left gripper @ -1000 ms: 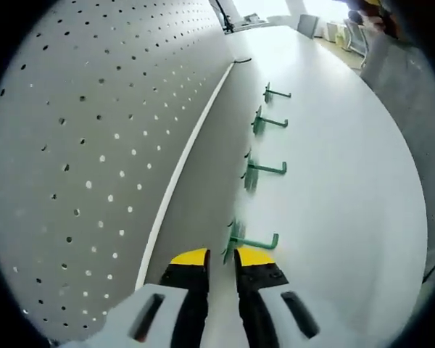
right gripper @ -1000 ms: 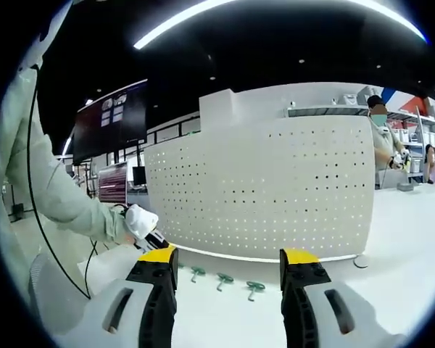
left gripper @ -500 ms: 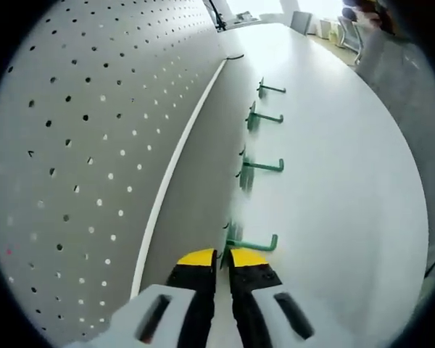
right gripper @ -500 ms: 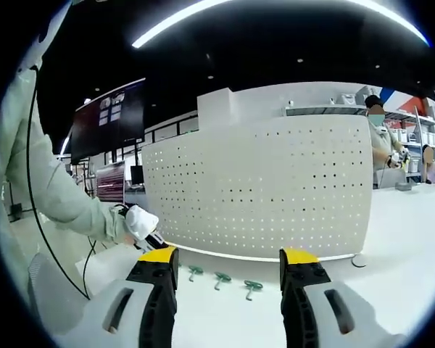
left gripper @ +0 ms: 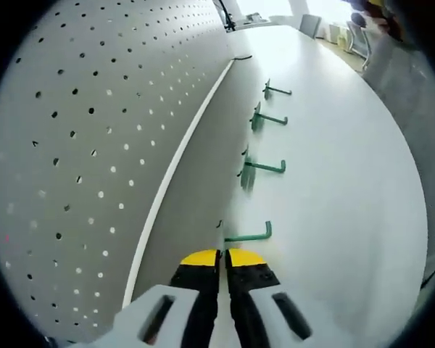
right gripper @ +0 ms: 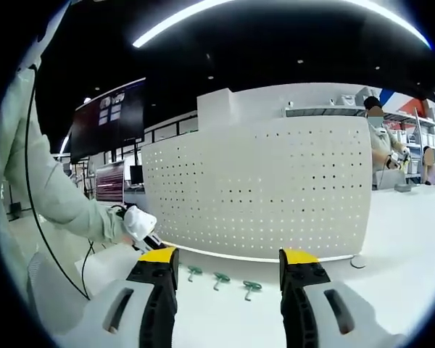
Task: Insert the hook assembly into the mounting plate slot until the hook locks in place.
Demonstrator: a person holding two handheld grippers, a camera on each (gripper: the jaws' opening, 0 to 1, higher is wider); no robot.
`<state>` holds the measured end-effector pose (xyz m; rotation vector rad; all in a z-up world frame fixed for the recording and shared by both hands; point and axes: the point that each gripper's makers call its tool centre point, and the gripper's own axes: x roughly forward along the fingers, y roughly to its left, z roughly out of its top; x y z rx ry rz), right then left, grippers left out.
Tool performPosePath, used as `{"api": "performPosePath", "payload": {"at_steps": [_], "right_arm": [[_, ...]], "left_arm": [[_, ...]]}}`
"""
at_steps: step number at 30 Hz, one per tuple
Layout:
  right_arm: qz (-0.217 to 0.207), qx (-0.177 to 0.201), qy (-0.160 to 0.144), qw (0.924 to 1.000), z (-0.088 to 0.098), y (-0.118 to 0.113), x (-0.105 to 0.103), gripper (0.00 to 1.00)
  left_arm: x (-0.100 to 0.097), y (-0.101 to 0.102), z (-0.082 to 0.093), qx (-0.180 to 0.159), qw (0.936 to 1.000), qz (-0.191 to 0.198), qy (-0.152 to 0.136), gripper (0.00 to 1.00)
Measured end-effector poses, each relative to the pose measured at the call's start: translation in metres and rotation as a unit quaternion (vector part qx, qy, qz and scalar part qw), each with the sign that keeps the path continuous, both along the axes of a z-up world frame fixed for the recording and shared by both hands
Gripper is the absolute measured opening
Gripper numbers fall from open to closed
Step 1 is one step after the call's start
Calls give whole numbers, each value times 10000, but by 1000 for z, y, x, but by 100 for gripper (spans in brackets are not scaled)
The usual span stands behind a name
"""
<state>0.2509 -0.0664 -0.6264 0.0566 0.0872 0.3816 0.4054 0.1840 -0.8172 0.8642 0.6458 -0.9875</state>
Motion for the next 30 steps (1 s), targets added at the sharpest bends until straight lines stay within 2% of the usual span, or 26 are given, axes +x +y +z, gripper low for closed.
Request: {"api": "performPosePath", "payload": {"at_steps": [10,22,30], "right_arm": [[30,3,-44,10000,2,1,-1,54],[157,24,-97,9998,4,6,-2,54],[253,39,-142,9996,6,10,-4,53]], "left_arm": [[-3,3,11,-105,9997,157,-152,3],[-5,3,45,-506,9959,474,-585,3],[-15,2,64,-630,9935,483,-811,3]]}}
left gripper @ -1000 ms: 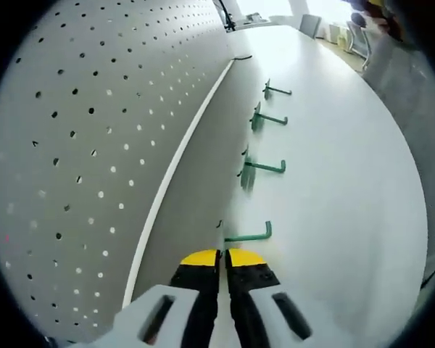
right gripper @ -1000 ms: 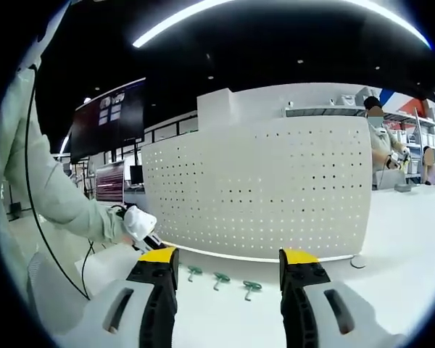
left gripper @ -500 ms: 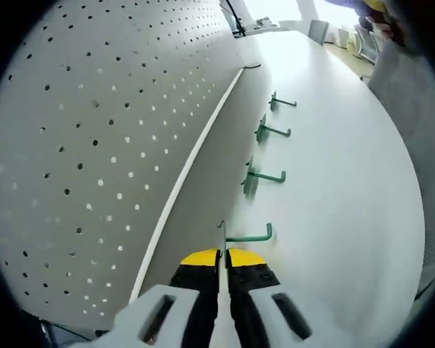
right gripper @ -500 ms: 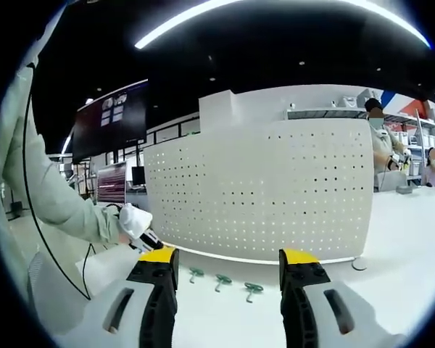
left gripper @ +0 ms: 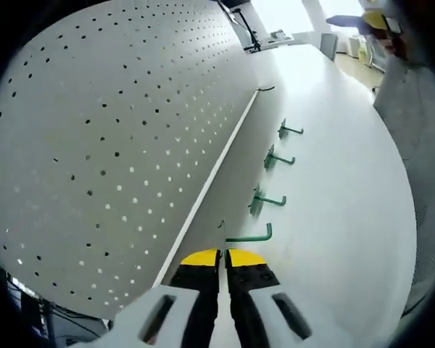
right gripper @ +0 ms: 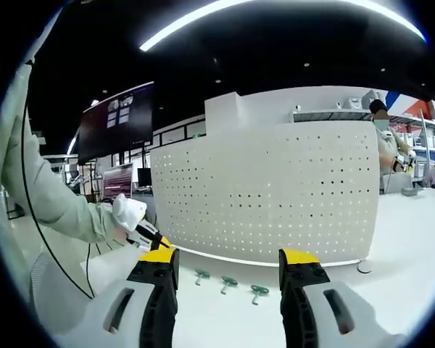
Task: Insert the hook assembly into the mounting plate slot until the hook locks in place.
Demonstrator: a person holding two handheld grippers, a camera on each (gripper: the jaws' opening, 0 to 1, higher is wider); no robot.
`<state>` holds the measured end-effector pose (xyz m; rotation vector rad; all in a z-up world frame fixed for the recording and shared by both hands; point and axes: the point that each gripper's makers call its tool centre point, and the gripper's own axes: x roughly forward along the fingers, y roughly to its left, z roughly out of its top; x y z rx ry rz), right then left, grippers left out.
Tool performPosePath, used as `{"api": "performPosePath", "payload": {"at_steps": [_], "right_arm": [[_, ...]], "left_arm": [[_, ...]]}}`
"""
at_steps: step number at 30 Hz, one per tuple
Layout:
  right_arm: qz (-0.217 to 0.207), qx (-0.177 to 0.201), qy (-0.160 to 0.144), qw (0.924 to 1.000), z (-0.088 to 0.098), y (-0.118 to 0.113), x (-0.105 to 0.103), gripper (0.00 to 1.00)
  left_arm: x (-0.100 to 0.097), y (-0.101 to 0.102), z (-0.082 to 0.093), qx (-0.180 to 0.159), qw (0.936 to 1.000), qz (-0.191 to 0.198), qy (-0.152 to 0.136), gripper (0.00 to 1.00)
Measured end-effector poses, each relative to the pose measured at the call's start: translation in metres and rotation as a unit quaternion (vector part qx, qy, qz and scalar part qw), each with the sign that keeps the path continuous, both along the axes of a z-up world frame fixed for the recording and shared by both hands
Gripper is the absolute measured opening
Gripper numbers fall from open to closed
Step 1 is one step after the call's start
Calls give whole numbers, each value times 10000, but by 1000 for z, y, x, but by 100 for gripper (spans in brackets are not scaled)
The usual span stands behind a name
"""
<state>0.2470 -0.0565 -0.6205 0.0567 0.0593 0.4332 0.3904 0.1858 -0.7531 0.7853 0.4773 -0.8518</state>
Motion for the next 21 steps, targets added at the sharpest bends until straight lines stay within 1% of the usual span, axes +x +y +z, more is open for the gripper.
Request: {"api": "performPosePath", "payload": {"at_steps": [5,9,12,14,16,21], "right_arm": [[63,5,-43,10000,2,2,-1,53],[99,6,-62,9999,3,4,-1,53],[129,3,-78,9999,3,5,-2,53],[146,-2,-92,9999,4,6,-2,53],[148,-3,-116,9998,5,6,-2,53],[153,11,-137,9998,6,6,-3,53]], "left_arm": [[-7,-4,14,-108,9998,40,-174,3],[-11,-7,22,-230,9993,132,-250,3],[-14,-10,31,-285,9987,142,-387,3],[-17,-13,38,-390,9981,165,-446,3],[-18,-15,43,-424,9977,171,-501,3],[-23,-22,61,-600,9954,185,-725,3]]}}
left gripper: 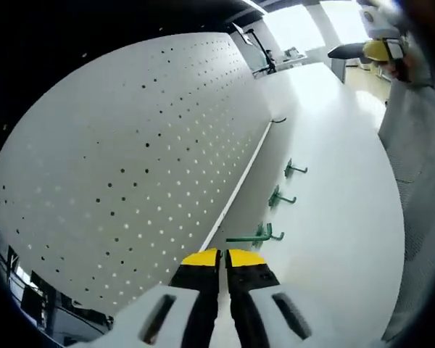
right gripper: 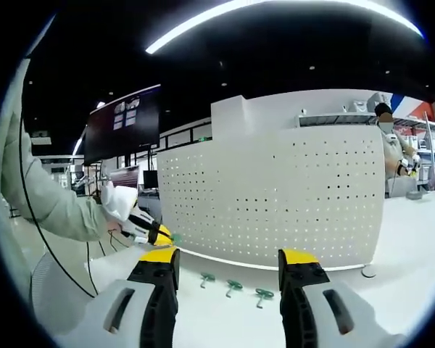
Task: Insert the hook assembly into the mounting plate slot until the hook locks in place.
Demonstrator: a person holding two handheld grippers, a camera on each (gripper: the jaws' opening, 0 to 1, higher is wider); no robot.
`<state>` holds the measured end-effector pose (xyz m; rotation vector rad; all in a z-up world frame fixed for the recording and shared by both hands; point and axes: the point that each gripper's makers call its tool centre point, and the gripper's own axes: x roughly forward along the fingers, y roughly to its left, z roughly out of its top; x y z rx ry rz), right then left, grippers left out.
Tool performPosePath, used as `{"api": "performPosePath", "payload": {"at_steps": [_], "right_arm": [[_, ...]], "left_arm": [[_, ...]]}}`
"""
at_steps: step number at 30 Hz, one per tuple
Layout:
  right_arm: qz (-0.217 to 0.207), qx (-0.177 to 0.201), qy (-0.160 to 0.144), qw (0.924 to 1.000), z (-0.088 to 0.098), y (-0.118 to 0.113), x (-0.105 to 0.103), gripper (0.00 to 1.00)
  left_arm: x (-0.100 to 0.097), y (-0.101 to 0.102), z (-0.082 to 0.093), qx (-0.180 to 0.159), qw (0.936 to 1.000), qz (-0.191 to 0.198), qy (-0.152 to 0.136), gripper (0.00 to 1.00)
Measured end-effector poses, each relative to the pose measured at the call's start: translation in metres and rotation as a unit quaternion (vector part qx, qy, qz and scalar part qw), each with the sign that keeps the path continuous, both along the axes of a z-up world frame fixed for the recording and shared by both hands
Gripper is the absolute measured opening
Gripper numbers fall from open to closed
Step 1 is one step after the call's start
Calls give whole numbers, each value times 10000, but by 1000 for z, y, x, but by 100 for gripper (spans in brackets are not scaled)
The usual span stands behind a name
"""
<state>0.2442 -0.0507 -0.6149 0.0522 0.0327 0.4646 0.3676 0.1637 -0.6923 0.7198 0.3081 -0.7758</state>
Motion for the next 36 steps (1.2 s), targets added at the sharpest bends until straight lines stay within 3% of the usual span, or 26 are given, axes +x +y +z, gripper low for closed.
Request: {"api": "performPosePath", "payload": {"at_steps": [3,11,15,17,19,22,28,29,31,34,36], "right_arm": [[14,-22,-19,10000,1,1,-1,53],[67,-73,-43,9999,1,4,-3,52],[92,-103,-49,9999,1,5,-3,52],[110,-114,-43,9999,1,6,-4,52],[117,-109,-38,9999,1,6,-4,52],[119,-109,-31,9999,0,6,-4,52],[121,-105,-33,9999,0,6,-4,51],[118,-104,-33,9999,0,6,-4,51],[125,-86,-17,9999,0,6,-4,51],[156,-97,21,9998,-2,8,-4,49],[163,-105,20,9998,-2,8,-4,49]], "left_arm": [[-3,-4,10,-149,9998,46,-138,3],[-16,-18,40,-980,9942,246,-356,3],[-24,-21,48,-1167,9917,297,-446,3],[-30,-27,57,-1477,9872,303,-517,3],[-35,-30,60,-1526,9862,305,-566,3],[-42,-38,69,-1862,9800,330,-615,3],[-48,-42,72,-2327,9699,468,-549,3],[-51,-45,74,-2553,9645,484,-479,3],[-55,-46,73,-2548,9646,469,-482,3],[-60,-48,77,-2902,9548,531,-378,3],[-61,-48,77,-2963,9528,551,-376,3]]}}
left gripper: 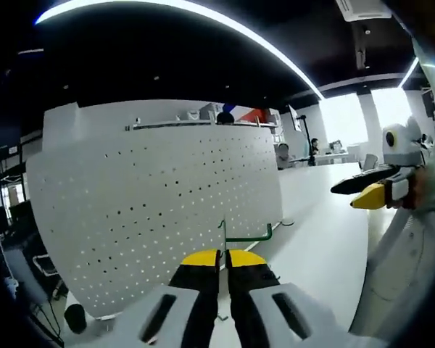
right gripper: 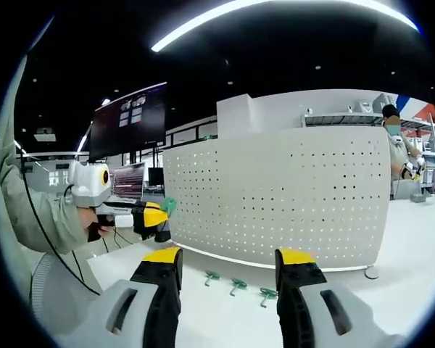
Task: Insert the hook assembly into the mounting plate slot until the hook locks in place.
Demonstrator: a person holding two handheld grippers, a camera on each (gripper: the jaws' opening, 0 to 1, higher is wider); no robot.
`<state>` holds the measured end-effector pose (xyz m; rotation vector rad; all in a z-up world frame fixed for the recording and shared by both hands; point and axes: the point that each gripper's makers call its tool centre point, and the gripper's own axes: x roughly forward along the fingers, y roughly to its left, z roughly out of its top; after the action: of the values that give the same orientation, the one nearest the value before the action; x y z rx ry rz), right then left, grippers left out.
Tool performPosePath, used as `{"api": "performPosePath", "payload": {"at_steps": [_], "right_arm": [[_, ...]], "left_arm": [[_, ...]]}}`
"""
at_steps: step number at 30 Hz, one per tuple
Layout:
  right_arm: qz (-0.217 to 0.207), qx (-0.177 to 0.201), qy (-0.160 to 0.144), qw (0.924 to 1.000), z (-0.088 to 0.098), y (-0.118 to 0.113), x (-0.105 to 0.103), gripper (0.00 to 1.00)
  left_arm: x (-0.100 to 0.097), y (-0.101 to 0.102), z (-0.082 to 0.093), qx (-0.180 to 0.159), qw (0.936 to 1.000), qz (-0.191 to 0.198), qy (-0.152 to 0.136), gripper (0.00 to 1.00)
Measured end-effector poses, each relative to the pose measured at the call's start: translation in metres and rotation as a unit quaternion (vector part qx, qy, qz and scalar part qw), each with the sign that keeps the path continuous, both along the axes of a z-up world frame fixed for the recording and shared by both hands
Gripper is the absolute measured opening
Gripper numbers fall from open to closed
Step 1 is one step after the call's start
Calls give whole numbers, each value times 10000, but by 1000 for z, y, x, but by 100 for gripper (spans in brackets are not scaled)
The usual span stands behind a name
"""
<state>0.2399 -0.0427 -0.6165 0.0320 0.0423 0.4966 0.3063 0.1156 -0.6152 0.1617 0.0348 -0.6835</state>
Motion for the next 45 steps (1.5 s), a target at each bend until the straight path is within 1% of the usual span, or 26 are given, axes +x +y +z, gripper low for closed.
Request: {"api": "performPosePath", "payload": {"at_steps": [2,6,8,10,11,18,19,21,30,35,38,41,45], "right_arm": [[10,-9,4,10000,0,1,0,49],[34,-1,34,10000,-1,1,-1,48],[55,-13,56,10000,-2,2,-1,46],[85,-14,85,9999,-3,3,-1,45],[91,-20,84,9999,-3,4,-1,45],[154,-33,115,9998,-4,6,-2,43],[172,-9,117,9998,-4,7,-2,43],[206,29,115,9997,-3,9,-3,43],[347,-29,160,9993,-5,15,-4,41],[566,-34,177,9982,-5,24,-8,36],[676,-72,119,9976,-3,29,-10,32],[764,-74,150,9969,-3,33,-11,29],[809,33,158,9966,1,38,-10,28]], "left_arm": [[-1,-2,1,-157,9999,0,24,3],[-6,-7,5,-457,9989,-23,-70,3],[-8,-9,4,-627,9980,-33,-43,3],[-9,-10,3,-638,9979,21,-122,3],[-11,-11,3,-695,9974,51,-156,3],[-17,-13,4,-959,9951,129,-202,3],[-18,-13,4,-975,9949,155,-210,3],[-19,-10,7,-1030,9937,266,-352,3],[-23,-11,6,-1153,9921,269,-402,3],[-27,-11,14,-1241,9905,249,-541,3],[-29,-10,19,-1294,9892,273,-632,3],[-30,-11,20,-1290,9892,245,-651,3],[-31,-14,20,-1287,9893,211,-657,3]]}}
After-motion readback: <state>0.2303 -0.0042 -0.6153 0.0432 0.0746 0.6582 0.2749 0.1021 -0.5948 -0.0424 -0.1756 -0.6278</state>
